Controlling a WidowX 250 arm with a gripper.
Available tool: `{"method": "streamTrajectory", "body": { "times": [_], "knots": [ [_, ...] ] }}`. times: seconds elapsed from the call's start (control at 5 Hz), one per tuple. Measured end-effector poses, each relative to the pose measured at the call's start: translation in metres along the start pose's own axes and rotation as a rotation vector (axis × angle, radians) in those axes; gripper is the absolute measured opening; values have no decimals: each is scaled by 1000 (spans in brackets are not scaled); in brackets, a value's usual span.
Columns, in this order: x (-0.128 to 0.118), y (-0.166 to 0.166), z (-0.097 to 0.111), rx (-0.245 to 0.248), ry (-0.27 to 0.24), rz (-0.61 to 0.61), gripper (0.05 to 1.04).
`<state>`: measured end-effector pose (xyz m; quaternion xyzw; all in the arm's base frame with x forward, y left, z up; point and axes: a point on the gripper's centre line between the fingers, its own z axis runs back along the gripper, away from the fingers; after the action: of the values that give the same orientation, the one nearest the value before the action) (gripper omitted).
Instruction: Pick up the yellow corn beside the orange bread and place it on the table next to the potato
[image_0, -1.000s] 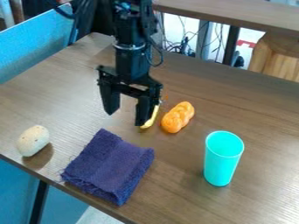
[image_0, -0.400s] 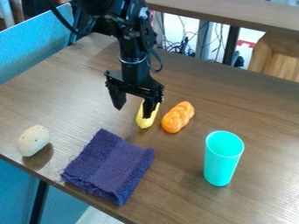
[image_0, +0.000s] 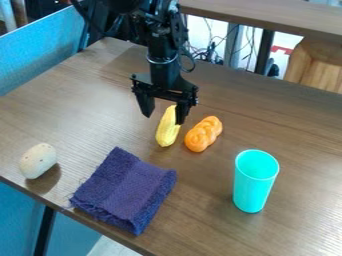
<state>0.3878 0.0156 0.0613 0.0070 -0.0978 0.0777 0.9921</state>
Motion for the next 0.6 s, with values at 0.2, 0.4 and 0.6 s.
{"method": "streamTrajectory", "body": {
  "times": [0.2, 0.4, 0.6],
  "knots": [
    [6, -3, -2, -11, 11, 32, 1001],
    [2, -1, -25, 17, 78, 56, 1001],
    [3, 3, -38, 97, 135, 51, 1000]
  ]
}}
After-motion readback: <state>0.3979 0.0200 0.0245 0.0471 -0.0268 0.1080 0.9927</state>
